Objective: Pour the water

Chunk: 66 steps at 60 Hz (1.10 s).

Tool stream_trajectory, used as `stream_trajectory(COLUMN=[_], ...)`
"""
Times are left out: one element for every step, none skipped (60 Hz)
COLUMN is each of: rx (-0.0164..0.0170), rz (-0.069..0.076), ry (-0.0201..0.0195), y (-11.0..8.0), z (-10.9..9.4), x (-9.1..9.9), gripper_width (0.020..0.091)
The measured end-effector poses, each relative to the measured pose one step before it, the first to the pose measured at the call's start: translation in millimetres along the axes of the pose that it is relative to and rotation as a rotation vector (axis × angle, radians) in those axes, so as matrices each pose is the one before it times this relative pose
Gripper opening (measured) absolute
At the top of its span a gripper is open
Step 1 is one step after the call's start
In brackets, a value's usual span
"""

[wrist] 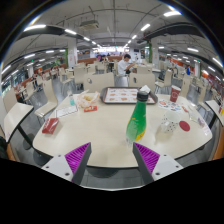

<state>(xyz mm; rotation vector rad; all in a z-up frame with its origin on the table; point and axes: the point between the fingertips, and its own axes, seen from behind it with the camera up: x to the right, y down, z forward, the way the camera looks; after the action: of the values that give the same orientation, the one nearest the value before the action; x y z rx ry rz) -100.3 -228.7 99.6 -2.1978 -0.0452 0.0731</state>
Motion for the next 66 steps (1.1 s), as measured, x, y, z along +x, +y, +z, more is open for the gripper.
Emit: stream_trajectory(rx=[0.01044,0.00674,0.00278,0.00004,-0.00111,0.00143,0.00540,0.00940,0.00581,0.00739,0.00744,0.00660,0.00664,0.00543,0.00623,0.01189,0.01274,0.01241,0.01403,0.01545,0.01448,0.01247,0.01433,0.01417,0.02076,0.02142,0.01821,0.00920,0.00191,-0.00061,-0.00736,-0.00876,0.00035,0.01630,0.00648,0.00844,0.01212,0.00618,0.00552,0.00298,0.00047,-0.00239,-0.00315,-0.00282,-0.00512,-0.00297,-0.00032,-0.00371,-0.00402,-0.00643,-0.00516,-0.00850,-0.00521,-0.00366,-0.00359,-0.00429,-0.01004,-0.01253,-0.01476,-0.01284,-0.00617,0.00201,0.00410,0.00116,-0.00091,0.00011], rz=[-0.0033,-0.0002,0.0026,0.0048,0.0067,0.0071,0.0088,0.0090,0.0104,0.0099,0.0084,0.0066,0.0058,0.0056,0.0051,0.0039,0.0039,0.0007,-0.0016,-0.0025,-0.0018,-0.0002,0.0025,0.0029,0.0019,-0.0007,-0.0024,-0.0021,-0.0017,0.0004,0.0018,0.0054,-0.0001,0.0029,-0.0056,-0.0108,-0.0100,-0.0087,-0.0080,-0.0069,-0.0058,-0.0031,0.0008,0.0019,0.0026,0.0017,0.0010,-0.0015,-0.0041,-0.0068,-0.0026,-0.0007,0.0021,0.0058,0.0114,0.0212,0.0244,0.0296,0.0334,0.0376,0.0395,0.0382,0.0418,0.0423,0.0435,0.0457], ry=[0.00687,0.00968,0.01287,0.01496,0.01398,0.01015,0.00896,0.00727,0.00698,0.00578,0.00178,-0.00156,-0.00383,-0.00540,-0.00572,-0.00482,-0.00056,-0.00170,-0.00055,0.00156,0.00462,0.00766,0.00932,0.00603,0.00447,0.00113,-0.00083,0.00162,0.00237,0.00278,-0.00123,-0.00310,0.00732,-0.00286,-0.00012,-0.00257,-0.00201,-0.00464,-0.00447,-0.00643,-0.00855,-0.01184,-0.01345,-0.01128,-0.00760,-0.00395,-0.00582,-0.00726,-0.00707,-0.00654,-0.00583,-0.00711,-0.00328,-0.00678,-0.00203,-0.00616,-0.00776,-0.01256,-0.01299,-0.01694,-0.01534,-0.01128,-0.01645,-0.01406,-0.01046,-0.01403], y=[-0.01,0.67,1.32,1.63,1.69,0.75,0.03,0.06,-1.26,-0.72,-0.79,-0.67,-0.09,-0.91,-2.00,-1.40,-1.90,-2.40,-2.82,-3.33,-2.89,-2.46,-2.98,-3.51,-4.32,-4.36,-3.39,-1.40,0.02,0.53,0.77,1.71,0.34,-3.02,-0.12,-0.14,0.83,-0.98,-0.63,-0.29,-0.12,0.15,0.23,1.92,-0.18,-0.29,0.12,0.06,-0.13,0.06,-0.11,0.69,0.81,-0.51,0.75,-1.38,-0.32,-0.22,-0.17,-1.03,-3.11,-2.72,-6.73,-5.94,-5.30,-6.46], z=[3.17,3.70,3.92,4.24,4.29,2.72,4.23,5.19,4.12,4.65,4.65,5.00,5.41,5.39,5.25,5.81,5.55,6.32,4.89,5.25,5.44,5.17,7.11,3.30,3.97,3.79,3.99,3.36,3.33,4.21,2.02,3.10,2.53,1.55,0.47,0.53,2.09,-2.46,-0.48,-0.42,-0.59,-0.32,-0.01,3.67,-0.30,-0.13,0.92,0.13,0.05,-0.19,-0.04,0.42,1.71,0.66,1.16,0.66,0.65,0.84,1.09,0.96,0.66,1.90,0.29,0.02,-0.67,-0.19], x=[5.19,5.88,6.45,6.98,6.33,6.38,5.03,6.24,3.81,3.51,2.36,1.53,0.71,0.20,-0.31,0.06,-1.38,1.71,0.67,0.82,1.26,1.83,1.60,1.41,0.71,0.14,0.07,0.64,0.71,1.82,-1.13,-0.37,2.32,-0.62,-0.33,-1.00,-1.04,0.13,-0.86,-1.41,-1.71,-2.17,-2.22,-1.50,-0.79,0.29,-0.80,-0.38,-0.79,-0.53,-0.52,-0.74,0.03,-0.18,1.57,0.59,0.19,-0.92,-1.00,-1.17,-0.27,0.27,2.06,-0.16,-2.47,-0.55], gripper_width=[0.0852,0.0849,0.0853,0.0852,0.0852,0.0849,0.0848,0.0850,0.0851,0.0850,0.0850,0.0850,0.0849,0.0848,0.0850,0.0852,0.0851,0.0851,0.0852,0.0851,0.0851,0.0854,0.0849,0.0850,0.0852,0.0850,0.0850,0.0844,0.0820,0.0781,0.0714,0.0623,0.0532,0.0531,0.0526,0.0523,0.0520,0.0519,0.0519,0.0519,0.0497,0.0497,0.0498,0.0498,0.0497,0.0494,0.0474,0.0475,0.0460,0.0450,0.0438,0.0418,0.0418,0.0399,0.0399,0.0399,0.0399,0.0400,0.0399,0.0398,0.0401,0.0401,0.0400,0.0401,0.0400,0.0398])
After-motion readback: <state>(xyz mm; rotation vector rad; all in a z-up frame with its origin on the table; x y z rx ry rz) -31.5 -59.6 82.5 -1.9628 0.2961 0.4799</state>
